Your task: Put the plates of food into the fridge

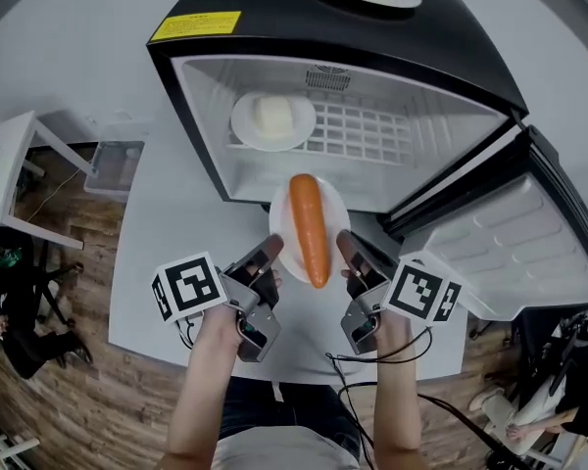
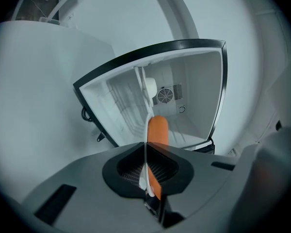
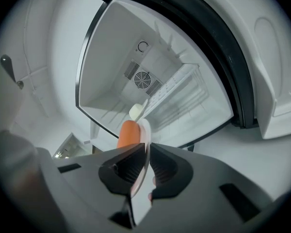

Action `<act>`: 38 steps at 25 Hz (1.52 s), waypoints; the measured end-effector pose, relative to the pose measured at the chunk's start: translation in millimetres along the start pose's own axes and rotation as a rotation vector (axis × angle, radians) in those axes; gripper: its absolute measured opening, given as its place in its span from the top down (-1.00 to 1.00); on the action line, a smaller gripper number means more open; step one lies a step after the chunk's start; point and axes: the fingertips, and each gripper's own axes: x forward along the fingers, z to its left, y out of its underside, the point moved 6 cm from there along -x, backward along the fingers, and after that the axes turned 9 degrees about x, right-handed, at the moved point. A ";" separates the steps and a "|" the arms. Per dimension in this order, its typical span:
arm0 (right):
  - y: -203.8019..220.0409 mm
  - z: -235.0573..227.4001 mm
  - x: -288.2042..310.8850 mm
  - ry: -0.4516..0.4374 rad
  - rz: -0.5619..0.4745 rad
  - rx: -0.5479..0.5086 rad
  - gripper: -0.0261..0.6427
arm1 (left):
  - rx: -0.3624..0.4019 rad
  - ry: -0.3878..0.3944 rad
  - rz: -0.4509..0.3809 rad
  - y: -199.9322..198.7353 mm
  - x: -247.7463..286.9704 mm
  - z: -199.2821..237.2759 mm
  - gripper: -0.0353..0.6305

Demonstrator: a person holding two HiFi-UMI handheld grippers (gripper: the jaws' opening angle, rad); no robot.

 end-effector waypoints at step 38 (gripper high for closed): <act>-109.3 -17.8 37.7 0.179 -0.333 0.017 0.79 | -0.057 -0.016 -0.077 -57.0 122.8 -24.4 0.83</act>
